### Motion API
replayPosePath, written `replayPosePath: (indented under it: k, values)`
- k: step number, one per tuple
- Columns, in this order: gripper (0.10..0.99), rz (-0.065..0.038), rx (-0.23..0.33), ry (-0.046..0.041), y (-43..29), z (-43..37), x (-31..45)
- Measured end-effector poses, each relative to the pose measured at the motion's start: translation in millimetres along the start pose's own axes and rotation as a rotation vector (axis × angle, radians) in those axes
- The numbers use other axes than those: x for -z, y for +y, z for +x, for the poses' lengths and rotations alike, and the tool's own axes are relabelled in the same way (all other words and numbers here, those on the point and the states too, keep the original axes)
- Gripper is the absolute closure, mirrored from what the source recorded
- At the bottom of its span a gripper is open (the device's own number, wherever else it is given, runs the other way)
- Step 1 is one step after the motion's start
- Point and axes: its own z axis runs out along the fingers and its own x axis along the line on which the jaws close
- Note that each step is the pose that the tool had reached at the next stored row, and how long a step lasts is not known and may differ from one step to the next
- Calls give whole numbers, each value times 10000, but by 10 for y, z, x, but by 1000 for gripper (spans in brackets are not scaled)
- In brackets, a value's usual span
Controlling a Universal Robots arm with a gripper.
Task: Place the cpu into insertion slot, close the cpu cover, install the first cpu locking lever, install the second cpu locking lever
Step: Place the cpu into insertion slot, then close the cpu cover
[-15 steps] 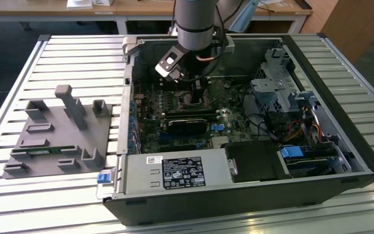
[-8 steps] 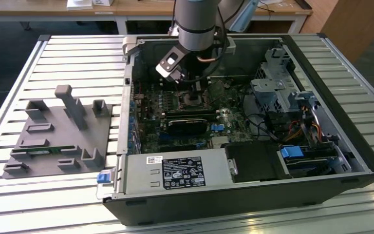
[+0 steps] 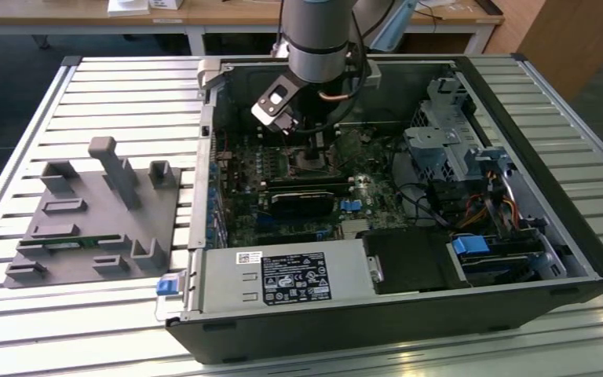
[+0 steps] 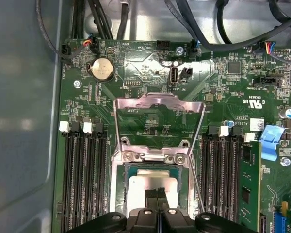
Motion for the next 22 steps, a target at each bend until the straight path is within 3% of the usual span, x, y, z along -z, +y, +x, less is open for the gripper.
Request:
replayPosePath:
  k: [12, 22]
  values:
    - [980, 4, 0, -1, 1, 0, 36]
    - [980, 3, -1, 3, 7, 3, 161]
